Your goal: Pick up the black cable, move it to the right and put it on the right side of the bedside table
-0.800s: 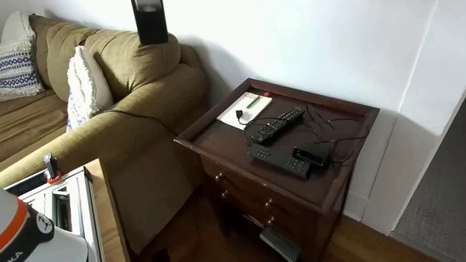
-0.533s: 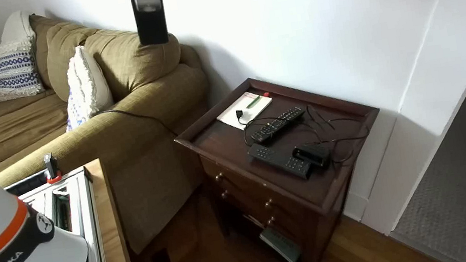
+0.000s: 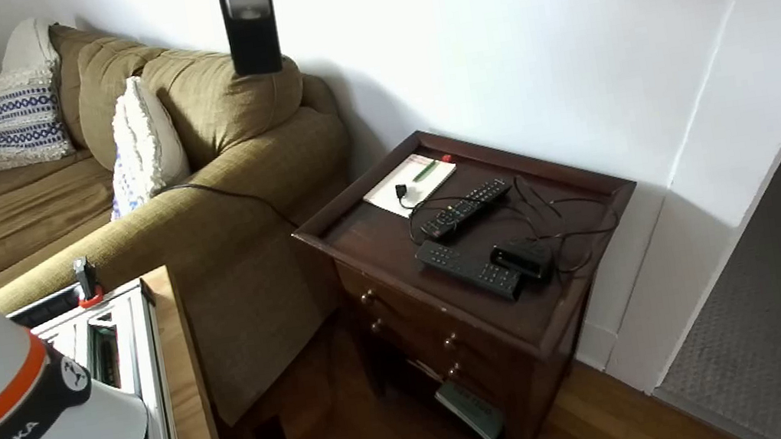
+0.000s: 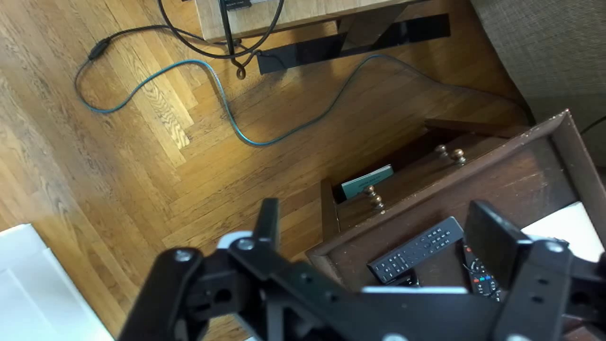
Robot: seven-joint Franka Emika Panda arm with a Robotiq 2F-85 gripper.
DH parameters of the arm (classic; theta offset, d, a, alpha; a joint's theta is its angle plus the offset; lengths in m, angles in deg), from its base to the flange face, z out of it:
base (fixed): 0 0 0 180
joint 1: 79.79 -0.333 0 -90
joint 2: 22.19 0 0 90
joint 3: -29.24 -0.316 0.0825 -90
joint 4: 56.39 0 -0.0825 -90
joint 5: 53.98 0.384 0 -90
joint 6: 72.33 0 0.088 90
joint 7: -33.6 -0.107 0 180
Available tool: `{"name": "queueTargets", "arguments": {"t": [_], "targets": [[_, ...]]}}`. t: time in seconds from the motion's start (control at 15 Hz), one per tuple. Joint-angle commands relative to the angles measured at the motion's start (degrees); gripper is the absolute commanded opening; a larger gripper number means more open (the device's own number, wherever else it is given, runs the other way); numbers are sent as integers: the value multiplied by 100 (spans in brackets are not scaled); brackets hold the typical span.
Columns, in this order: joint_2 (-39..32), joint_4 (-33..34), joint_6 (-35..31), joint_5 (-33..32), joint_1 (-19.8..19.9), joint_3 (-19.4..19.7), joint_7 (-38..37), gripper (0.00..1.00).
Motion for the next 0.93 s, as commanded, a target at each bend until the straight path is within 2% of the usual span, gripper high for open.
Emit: {"name": "queueTargets", "arguments": {"t": [0.0, 0.27, 0.53, 0.87], "targets": [[-105, 38, 5, 79, -49, -39, -214, 100], [-486, -122, -372, 747, -518, -499, -527, 100], [-1187, -57, -1154, 885, -812, -1112, -1219, 100], [-2105, -139, -2046, 726, -821, -1665, -3303, 100]]}}
